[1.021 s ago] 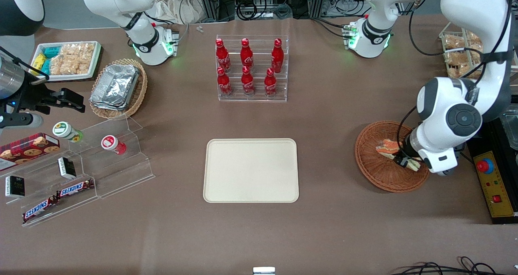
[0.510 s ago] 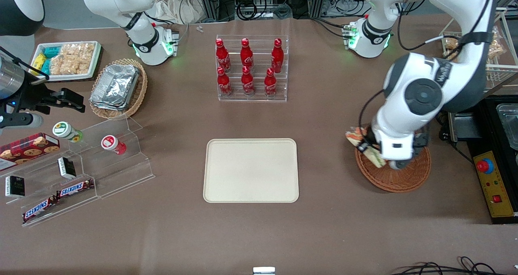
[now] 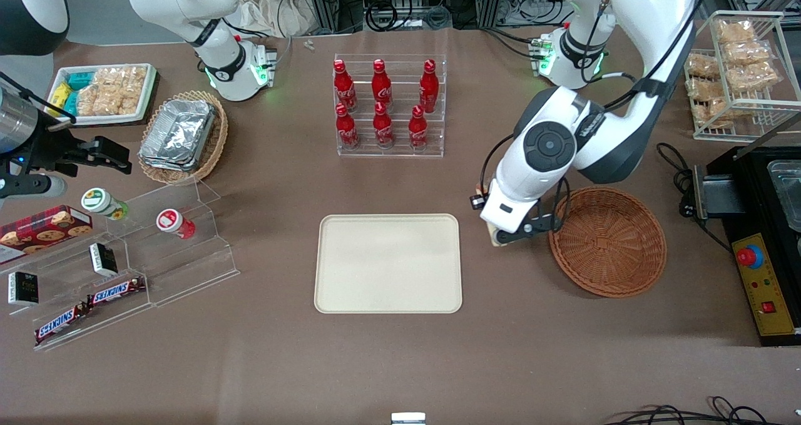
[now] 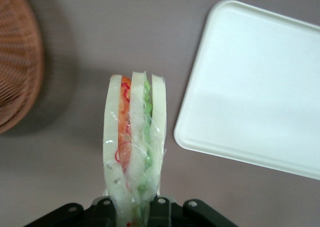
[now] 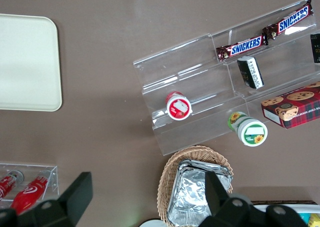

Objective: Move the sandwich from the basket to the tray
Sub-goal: 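Lift the sandwich out of the basket and carry it toward the cream tray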

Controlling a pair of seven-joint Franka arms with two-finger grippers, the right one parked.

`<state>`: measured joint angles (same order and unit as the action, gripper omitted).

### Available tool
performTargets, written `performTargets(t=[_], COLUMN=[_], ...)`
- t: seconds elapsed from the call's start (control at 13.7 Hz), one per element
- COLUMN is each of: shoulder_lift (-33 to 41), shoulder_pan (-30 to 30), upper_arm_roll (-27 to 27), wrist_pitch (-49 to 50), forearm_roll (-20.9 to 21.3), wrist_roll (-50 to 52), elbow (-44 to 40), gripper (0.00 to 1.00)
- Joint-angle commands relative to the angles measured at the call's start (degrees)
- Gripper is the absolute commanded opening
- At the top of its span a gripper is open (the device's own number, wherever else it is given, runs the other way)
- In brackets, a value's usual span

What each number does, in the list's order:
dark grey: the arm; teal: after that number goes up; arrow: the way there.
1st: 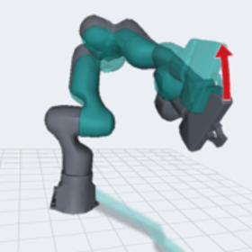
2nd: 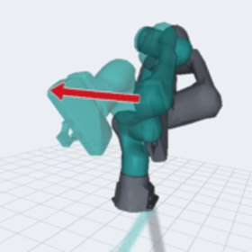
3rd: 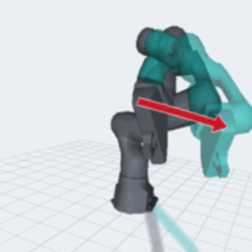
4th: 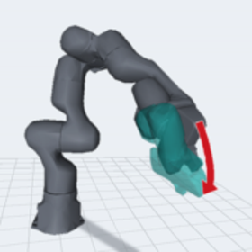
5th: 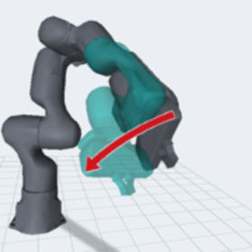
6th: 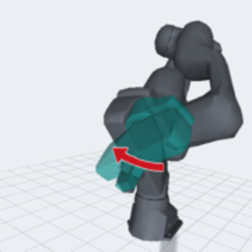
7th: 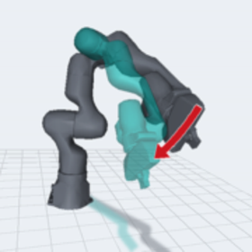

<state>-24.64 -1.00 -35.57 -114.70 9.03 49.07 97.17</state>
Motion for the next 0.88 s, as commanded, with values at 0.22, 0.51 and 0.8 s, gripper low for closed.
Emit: performTargets(t=[0.22,0.51,0.8], shoulder_lift=[-10.2,-15.3,-19.0], shoulder_pan=[3.5,3.6,4.4], upper_arm_roll=[-1.8,-1.8,-1.1], wrist_pitch=[-14.9,-19.9,-24.1], forearm_roll=[7.5,14.8,18.8], wrist_roll=[-2.0,-0.6,2.6], elbow=[-1.3,-1.5,-1.9], gripper=[0.0,0.0,0.23])
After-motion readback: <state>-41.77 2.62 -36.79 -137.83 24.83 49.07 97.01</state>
